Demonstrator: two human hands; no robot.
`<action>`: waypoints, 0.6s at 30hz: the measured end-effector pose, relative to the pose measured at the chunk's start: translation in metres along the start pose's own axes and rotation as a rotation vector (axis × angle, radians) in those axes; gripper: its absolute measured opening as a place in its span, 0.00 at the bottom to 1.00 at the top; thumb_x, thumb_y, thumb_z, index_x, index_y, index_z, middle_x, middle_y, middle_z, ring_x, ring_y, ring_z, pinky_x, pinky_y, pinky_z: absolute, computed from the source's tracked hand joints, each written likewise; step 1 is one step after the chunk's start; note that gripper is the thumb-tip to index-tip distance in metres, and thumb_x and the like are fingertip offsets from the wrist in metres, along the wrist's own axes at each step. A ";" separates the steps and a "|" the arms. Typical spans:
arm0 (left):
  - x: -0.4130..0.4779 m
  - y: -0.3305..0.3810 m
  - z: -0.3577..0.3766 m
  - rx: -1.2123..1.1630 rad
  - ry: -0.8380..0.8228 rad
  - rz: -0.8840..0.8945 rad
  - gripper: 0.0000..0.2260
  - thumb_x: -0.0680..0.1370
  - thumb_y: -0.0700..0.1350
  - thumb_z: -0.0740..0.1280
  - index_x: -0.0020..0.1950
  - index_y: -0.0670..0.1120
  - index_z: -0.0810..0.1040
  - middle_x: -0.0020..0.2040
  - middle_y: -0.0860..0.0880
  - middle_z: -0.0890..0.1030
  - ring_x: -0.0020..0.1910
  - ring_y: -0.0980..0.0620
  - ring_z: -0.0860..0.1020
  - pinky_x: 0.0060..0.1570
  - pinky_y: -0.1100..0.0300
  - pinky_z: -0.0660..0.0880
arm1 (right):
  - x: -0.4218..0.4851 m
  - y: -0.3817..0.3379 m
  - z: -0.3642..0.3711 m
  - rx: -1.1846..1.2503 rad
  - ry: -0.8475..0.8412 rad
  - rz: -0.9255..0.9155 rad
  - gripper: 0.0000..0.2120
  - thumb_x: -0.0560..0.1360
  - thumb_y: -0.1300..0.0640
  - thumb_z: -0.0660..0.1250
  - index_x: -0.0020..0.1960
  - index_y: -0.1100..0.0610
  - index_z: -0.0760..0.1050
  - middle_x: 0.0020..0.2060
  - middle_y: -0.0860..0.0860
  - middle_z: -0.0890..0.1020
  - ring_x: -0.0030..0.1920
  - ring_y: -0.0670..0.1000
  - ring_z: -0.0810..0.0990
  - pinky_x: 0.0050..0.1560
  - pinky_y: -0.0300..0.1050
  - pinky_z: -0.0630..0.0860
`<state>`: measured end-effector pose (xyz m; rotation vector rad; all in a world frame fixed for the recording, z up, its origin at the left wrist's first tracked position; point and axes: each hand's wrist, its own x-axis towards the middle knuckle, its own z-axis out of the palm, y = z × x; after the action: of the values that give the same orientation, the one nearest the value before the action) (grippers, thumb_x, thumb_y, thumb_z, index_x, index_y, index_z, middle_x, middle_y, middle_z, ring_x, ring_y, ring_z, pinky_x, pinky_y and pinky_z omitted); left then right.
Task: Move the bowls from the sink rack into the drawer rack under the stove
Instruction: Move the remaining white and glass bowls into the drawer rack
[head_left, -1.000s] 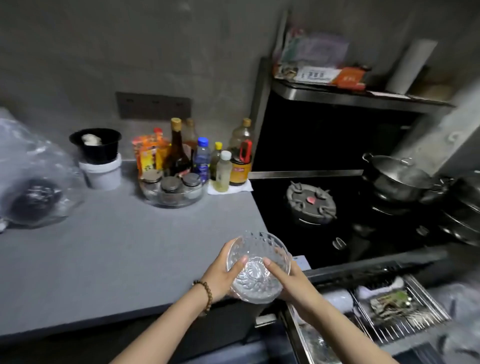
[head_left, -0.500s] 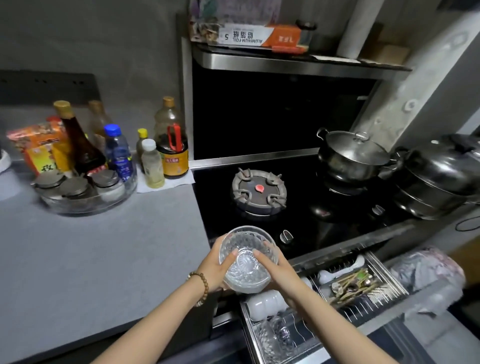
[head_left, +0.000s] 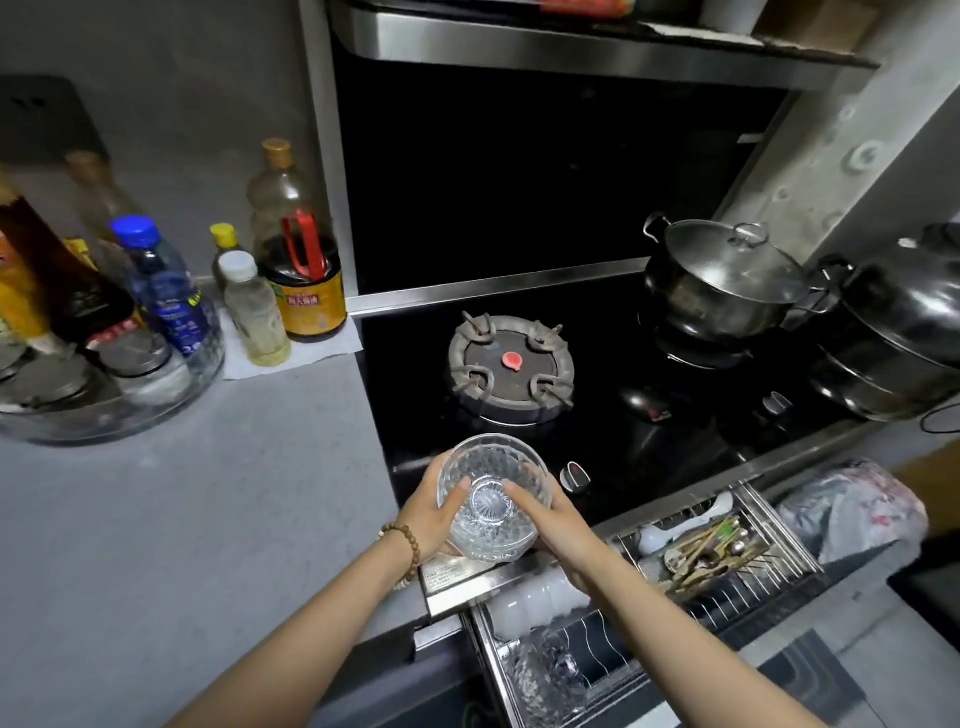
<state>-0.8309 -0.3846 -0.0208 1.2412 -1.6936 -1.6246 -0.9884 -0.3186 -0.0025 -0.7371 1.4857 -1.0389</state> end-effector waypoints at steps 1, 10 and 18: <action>0.003 -0.002 0.000 -0.001 0.001 -0.006 0.20 0.80 0.46 0.58 0.72 0.49 0.59 0.64 0.47 0.72 0.59 0.54 0.74 0.45 0.73 0.72 | 0.003 0.001 0.000 0.000 0.000 0.003 0.23 0.71 0.48 0.70 0.64 0.48 0.70 0.57 0.48 0.81 0.58 0.47 0.80 0.60 0.46 0.76; 0.010 -0.002 -0.002 0.001 -0.001 -0.134 0.21 0.81 0.51 0.54 0.74 0.56 0.55 0.68 0.50 0.67 0.52 0.46 0.80 0.25 0.60 0.79 | 0.017 -0.002 0.000 -0.034 -0.034 -0.001 0.20 0.73 0.51 0.68 0.63 0.47 0.68 0.57 0.45 0.79 0.56 0.42 0.78 0.51 0.33 0.75; 0.013 0.003 -0.004 0.026 0.004 -0.156 0.20 0.81 0.51 0.52 0.73 0.57 0.55 0.69 0.48 0.67 0.53 0.46 0.79 0.29 0.57 0.81 | 0.020 -0.004 -0.001 -0.056 -0.043 -0.028 0.20 0.75 0.52 0.66 0.65 0.49 0.66 0.58 0.46 0.77 0.56 0.40 0.76 0.43 0.26 0.75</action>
<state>-0.8344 -0.3983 -0.0200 1.4194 -1.6564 -1.6917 -0.9933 -0.3381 -0.0079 -0.8173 1.4765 -0.9995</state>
